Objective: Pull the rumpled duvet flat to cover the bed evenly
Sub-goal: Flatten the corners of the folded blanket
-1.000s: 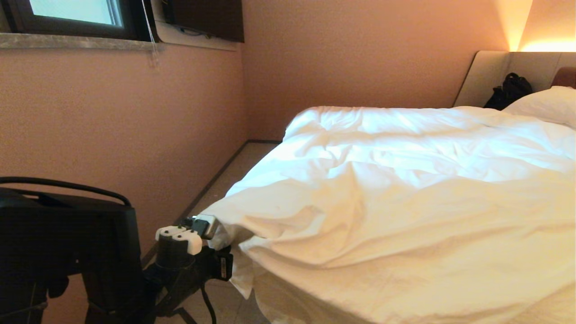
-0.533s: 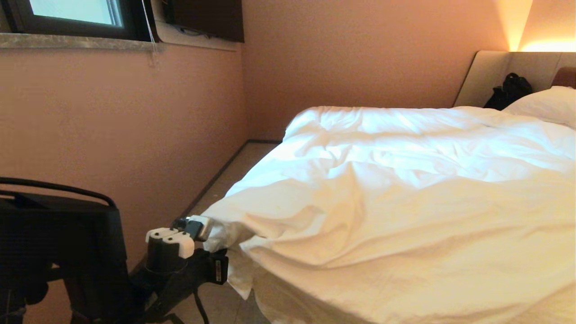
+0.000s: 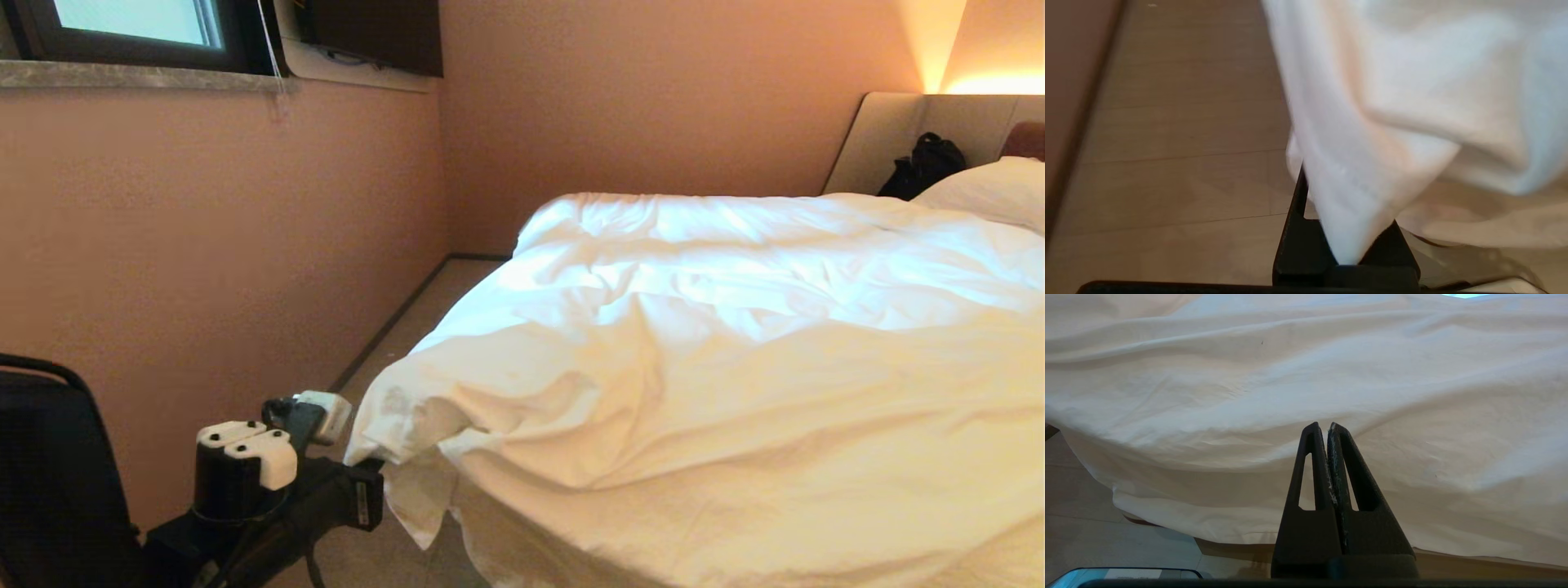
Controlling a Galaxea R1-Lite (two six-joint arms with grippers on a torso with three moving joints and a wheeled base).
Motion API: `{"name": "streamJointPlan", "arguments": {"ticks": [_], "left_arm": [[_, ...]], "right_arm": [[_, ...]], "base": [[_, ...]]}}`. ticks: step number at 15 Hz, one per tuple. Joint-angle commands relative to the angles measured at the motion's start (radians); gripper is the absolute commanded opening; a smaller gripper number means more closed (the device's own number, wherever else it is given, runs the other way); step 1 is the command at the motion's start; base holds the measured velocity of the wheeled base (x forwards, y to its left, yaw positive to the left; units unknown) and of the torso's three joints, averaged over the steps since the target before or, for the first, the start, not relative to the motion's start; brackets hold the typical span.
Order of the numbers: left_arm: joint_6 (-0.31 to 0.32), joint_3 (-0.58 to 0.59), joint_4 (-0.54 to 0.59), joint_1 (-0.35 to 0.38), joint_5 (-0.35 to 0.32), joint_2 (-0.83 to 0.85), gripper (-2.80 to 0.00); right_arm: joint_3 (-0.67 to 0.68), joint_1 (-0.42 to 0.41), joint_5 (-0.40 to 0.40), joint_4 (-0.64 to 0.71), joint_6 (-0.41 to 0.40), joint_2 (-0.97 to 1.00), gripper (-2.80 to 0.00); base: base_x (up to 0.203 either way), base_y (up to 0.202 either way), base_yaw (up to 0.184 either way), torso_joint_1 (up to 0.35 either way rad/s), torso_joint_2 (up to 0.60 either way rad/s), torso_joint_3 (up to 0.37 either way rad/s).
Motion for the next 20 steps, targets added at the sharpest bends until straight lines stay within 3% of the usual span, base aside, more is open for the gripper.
{"name": "streamJointPlan", "arguments": {"ticks": [1, 15, 17, 20], "left_arm": [[-0.001, 0.021, -0.007, 0.0, 0.031, -0.051, -2.8], [0.002, 0.115, 0.014, -0.001, 0.086, -0.223, -2.8], [0.002, 0.111, 0.047, 0.0, 0.086, -0.265, -2.8], [0.001, 0.07, 0.193, 0.003, 0.09, -0.354, -2.8]], "right_arm": [[0.0, 0.0, 0.0, 0.0, 0.001, 0.001, -2.8], [0.0, 0.0, 0.0, 0.0, 0.001, 0.001, -2.8], [0.0, 0.0, 0.0, 0.0, -0.001, 0.001, -2.8], [0.0, 0.0, 0.0, 0.0, 0.001, 0.001, -2.8]], "base": [[0.0, 0.0, 0.0, 0.0, 0.0, 0.0], [0.0, 0.0, 0.0, 0.0, 0.0, 0.0], [0.0, 0.0, 0.0, 0.0, 0.0, 0.0], [0.0, 0.0, 0.0, 0.0, 0.0, 0.0]]}}
